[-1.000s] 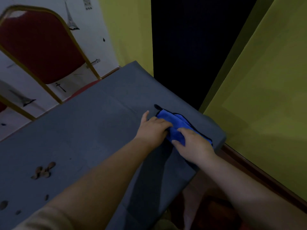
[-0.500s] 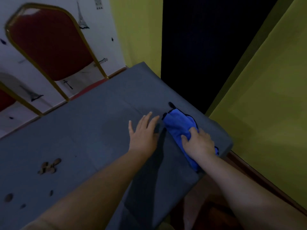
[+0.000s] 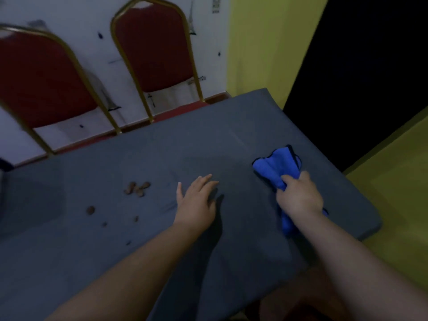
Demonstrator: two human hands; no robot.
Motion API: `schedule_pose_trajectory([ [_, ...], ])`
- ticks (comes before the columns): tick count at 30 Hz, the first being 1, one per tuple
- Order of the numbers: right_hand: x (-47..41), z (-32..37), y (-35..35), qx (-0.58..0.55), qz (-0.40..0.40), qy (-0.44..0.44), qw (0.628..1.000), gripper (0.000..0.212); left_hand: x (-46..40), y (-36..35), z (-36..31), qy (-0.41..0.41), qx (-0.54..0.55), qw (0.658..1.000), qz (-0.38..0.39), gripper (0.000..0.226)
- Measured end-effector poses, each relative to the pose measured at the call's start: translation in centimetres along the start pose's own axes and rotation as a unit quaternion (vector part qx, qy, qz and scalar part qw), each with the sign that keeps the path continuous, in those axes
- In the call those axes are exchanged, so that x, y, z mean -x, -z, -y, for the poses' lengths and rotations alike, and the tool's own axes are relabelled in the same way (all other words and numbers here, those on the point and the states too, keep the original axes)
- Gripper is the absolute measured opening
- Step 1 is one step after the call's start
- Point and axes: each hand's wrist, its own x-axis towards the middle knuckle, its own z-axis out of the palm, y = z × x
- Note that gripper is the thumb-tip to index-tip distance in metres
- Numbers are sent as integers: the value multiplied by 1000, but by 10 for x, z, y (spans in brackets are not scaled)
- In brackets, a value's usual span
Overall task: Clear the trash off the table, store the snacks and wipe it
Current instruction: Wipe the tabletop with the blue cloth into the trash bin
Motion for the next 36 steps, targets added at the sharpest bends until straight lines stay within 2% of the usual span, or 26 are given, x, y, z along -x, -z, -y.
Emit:
schedule_pose_trajectory([
  [2, 3, 16, -8, 34, 4, 10, 999, 29, 19, 10, 26, 34, 4, 999, -16, 47],
  [5, 12, 49, -22, 29, 10, 34, 999, 28, 49, 24, 66, 99, 14, 994, -38, 47],
  [11, 78, 157, -50, 54, 36, 208, 976, 30, 99, 47, 132, 175, 31, 981, -74, 44],
  [14, 120, 200, -69, 21, 72, 290, 954, 29, 114, 55, 155, 198, 40, 975, -89, 43],
  [16, 138, 215, -77, -11, 103, 315, 943, 29, 121, 59, 170, 210, 47, 972, -96, 43],
  [18, 139, 216, -75, -43, 92, 308, 946, 33, 126, 64, 182, 220, 63, 968, -100, 43],
  [20, 124, 209, -63, -69, 15, 269, 960, 35, 133, 67, 195, 227, 75, 965, -104, 43],
  [23, 78, 186, -40, -35, -68, 146, 986, 30, 143, 70, 211, 235, 74, 963, -105, 44],
  [25, 50, 174, -31, 23, -60, 75, 995, 28, 150, 69, 219, 241, 76, 962, -102, 44],
  [27, 37, 176, -34, 71, -35, 53, 995, 26, 156, 69, 225, 245, 78, 961, -103, 43],
  [31, 48, 217, -55, 104, -41, 118, 987, 28, 166, 71, 238, 253, 71, 958, -112, 43],
  [36, 101, 278, -78, 101, -17, 252, 962, 33, 172, 78, 252, 259, 77, 956, -119, 43],
])
